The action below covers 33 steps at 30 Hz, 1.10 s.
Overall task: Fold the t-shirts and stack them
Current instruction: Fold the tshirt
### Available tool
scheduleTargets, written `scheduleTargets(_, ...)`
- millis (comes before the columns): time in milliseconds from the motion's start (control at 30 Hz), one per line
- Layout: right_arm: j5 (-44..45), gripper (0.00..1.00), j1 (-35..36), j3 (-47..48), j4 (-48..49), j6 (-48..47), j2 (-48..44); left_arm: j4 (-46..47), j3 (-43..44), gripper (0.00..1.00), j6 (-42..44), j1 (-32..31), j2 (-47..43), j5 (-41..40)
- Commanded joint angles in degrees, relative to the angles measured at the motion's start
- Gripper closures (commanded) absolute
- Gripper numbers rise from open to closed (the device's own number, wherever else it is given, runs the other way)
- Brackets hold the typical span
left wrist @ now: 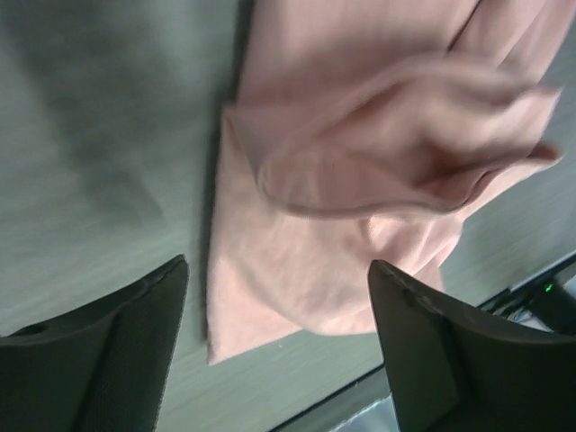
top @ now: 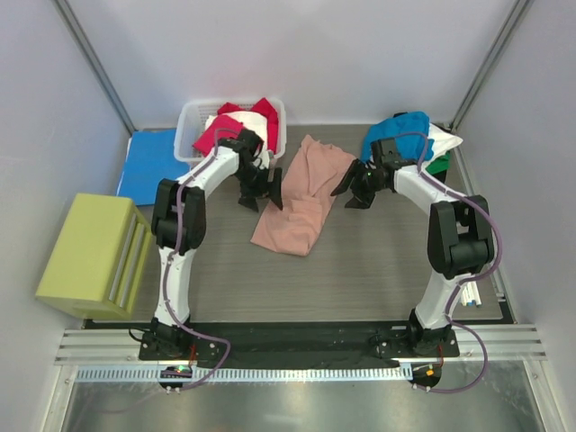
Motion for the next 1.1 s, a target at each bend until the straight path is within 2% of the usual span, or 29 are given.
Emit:
scheduleTargets(0, -2.3, 0.38, 2.78, 0.83, 0.63, 1.13, -4.92, -2.69, -3.93, 0.14, 4.42, -1.22, -9.11, 2.23)
scheduleTargets(233, -3.88, 0.31, 14.65, 11.0, 0.98, 3.76, -0.11, -5.24, -7.53, 0.12, 6.27, 2.38, -18.61, 6.35)
scheduleTargets(367, -4.24, 0.3, 19.57, 16.37, 1.51, 5.52, 5.16, -4.98, -8.42, 0.12, 6.97, 7.39, -23.54, 8.02)
scheduleTargets(467, -4.41, 0.3, 20.9, 18.93, 1.68, 6.14, 10.25, -6.29, -6.84, 0.12, 6.36, 15.37, -25.74, 12.93)
scheduleTargets(600, -4.59, 0.3, 20.2, 19.02, 2.38, 6.05, 15.11, -9.28, -4.37, 0.12, 7.84, 20.22, -28.46, 14.09)
scheduleTargets(733, -4.15, 0.3, 16.61, 17.62, 2.91, 5.0, 17.75, -10.78, -5.78, 0.11, 10.39, 24.88, -32.67, 16.98)
scheduleTargets(1067, -5.11, 0.28, 7.72, 19.72, 2.74, 2.36, 19.25, -9.2, -16.14, 0.11, 12.15, 26.21, -36.73, 20.94)
